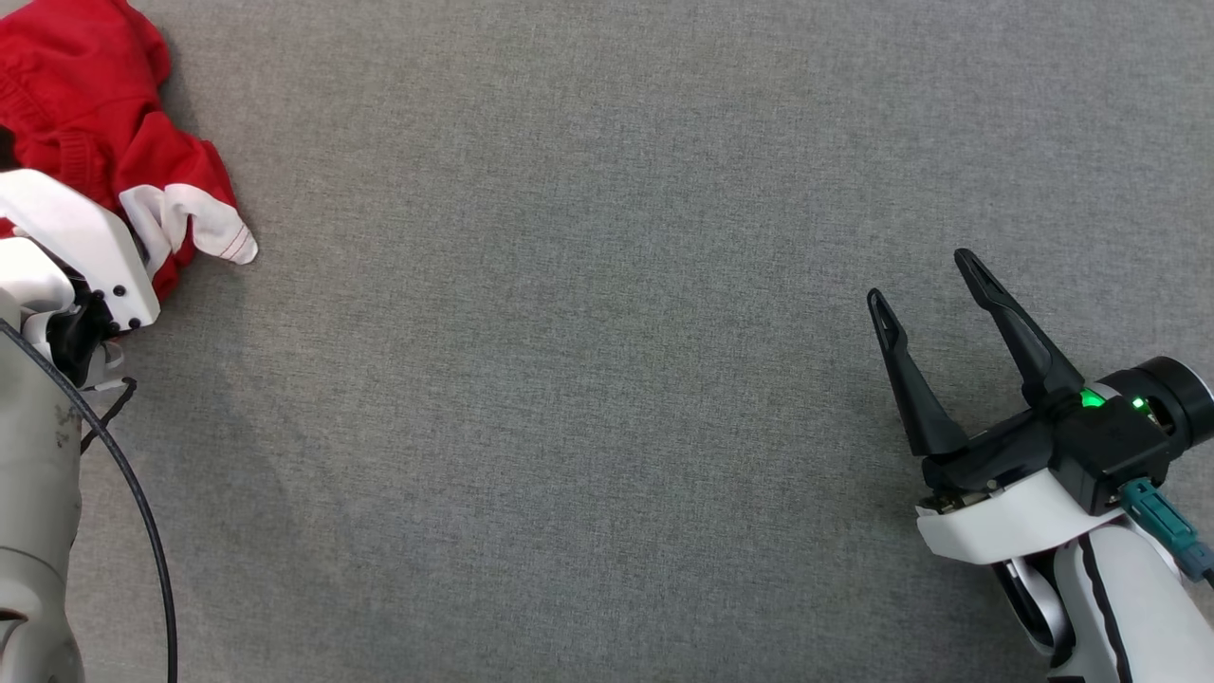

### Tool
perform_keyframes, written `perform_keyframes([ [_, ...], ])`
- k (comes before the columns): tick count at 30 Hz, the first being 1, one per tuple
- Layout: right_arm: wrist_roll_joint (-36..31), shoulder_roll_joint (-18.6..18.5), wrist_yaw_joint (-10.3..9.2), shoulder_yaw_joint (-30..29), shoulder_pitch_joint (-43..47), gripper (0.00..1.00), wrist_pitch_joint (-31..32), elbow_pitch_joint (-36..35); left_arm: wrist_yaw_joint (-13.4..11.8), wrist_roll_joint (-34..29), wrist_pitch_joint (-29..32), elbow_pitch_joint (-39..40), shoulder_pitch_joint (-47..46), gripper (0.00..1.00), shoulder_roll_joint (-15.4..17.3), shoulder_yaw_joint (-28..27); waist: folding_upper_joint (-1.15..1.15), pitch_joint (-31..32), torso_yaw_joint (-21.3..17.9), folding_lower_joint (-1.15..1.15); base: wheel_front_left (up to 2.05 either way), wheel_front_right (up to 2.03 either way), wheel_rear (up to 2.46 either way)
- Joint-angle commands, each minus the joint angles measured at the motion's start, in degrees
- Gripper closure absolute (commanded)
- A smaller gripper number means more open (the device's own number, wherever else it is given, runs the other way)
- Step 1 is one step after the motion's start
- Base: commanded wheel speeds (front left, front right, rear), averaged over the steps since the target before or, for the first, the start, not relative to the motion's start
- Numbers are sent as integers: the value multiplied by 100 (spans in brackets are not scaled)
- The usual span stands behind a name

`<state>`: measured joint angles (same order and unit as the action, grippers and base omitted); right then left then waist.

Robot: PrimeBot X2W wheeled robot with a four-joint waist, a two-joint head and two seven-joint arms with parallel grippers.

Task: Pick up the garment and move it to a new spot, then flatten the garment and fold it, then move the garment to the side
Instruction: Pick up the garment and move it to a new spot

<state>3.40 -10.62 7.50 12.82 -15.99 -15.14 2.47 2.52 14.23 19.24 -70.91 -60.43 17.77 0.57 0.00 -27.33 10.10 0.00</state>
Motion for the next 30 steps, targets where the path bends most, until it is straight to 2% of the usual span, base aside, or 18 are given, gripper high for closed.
perform_keyframes([
  [1, -29, -30, -1, -35, -48, 0, -4, 1, -30, 33, -13, -39, -81, 85, 12, -4, 0, 0, 14, 0, 0, 0, 0],
  [2, -34, -33, -1, -44, -52, 0, -4, 6, -22, 40, -42, -54, -78, 100, -1, 10, 0, 2, 27, 0, 0, 0, 0],
  [7, -86, -18, -1, -38, -82, 0, -4, 43, 92, 93, -272, -76, -112, 100, -38, 37, 0, 63, 111, 0, 0, 0, 0],
  [14, -75, 74, -1, -28, 22, 0, -4, 155, 236, 120, -1190, 112, -138, 100, 3, 100, 0, 424, 174, 0, 0, 0, 0],
  [23, -29, 330, -1, -108, 255, 0, -4, 348, 471, 103, -2542, 495, 34, 100, -253, 411, 0, 1331, 105, 0, 0, 0, 0],
  [30, -33, 541, -1, -292, 461, 0, -4, 405, 491, 281, -2926, 1082, 267, 100, -693, 1142, 0, 1893, -97, 0, 0, 0, 0],
])
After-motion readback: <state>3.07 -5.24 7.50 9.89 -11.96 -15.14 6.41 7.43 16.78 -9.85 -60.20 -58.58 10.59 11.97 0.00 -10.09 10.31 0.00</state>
